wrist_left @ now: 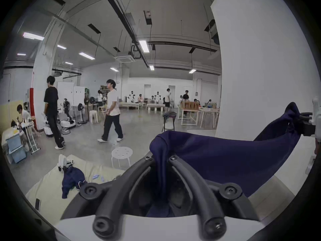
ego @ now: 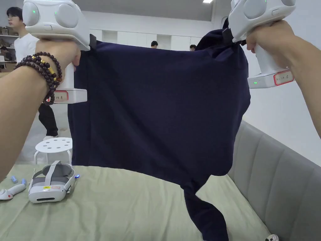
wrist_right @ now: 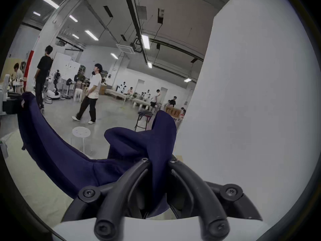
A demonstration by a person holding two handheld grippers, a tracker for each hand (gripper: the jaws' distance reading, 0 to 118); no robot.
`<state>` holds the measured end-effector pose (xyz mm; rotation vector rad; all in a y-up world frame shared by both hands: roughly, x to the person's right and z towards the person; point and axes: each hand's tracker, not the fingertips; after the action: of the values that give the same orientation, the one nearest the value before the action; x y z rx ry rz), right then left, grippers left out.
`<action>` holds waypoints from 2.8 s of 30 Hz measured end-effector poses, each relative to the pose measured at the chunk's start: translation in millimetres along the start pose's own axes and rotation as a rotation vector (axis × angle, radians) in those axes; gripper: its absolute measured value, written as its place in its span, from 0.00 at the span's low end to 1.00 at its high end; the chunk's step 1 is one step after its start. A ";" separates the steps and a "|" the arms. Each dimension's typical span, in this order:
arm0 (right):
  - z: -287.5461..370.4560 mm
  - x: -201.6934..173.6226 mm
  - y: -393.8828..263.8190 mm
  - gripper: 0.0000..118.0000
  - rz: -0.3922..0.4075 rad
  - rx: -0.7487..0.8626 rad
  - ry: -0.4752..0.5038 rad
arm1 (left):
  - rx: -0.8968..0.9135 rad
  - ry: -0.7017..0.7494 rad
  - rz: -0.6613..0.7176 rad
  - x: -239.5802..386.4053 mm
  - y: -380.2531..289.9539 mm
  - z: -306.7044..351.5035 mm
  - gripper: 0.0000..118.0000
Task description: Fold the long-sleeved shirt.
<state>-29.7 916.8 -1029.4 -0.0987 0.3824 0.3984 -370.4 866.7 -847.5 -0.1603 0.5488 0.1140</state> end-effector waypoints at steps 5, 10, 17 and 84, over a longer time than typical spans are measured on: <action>-20.5 -27.7 -88.0 0.08 -0.057 -0.133 0.078 | -0.122 -0.008 -0.026 -5.3 -86.3 -10.0 0.11; -51.7 -84.7 -214.4 0.08 0.003 -0.311 0.131 | -0.307 -0.014 -0.024 -22.3 -206.6 -38.5 0.11; -44.9 -111.6 -311.4 0.08 -0.085 -0.451 0.232 | -0.466 -0.006 0.061 -55.9 -309.7 -22.4 0.11; 205.4 -88.0 -586.4 0.13 -0.334 -0.849 0.217 | -0.878 -0.024 -0.099 -111.0 -548.5 -19.4 0.62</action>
<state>198.2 381.4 -794.6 -1.0275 0.3804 0.1954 -391.8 317.7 -738.9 -1.0382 0.4356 0.2555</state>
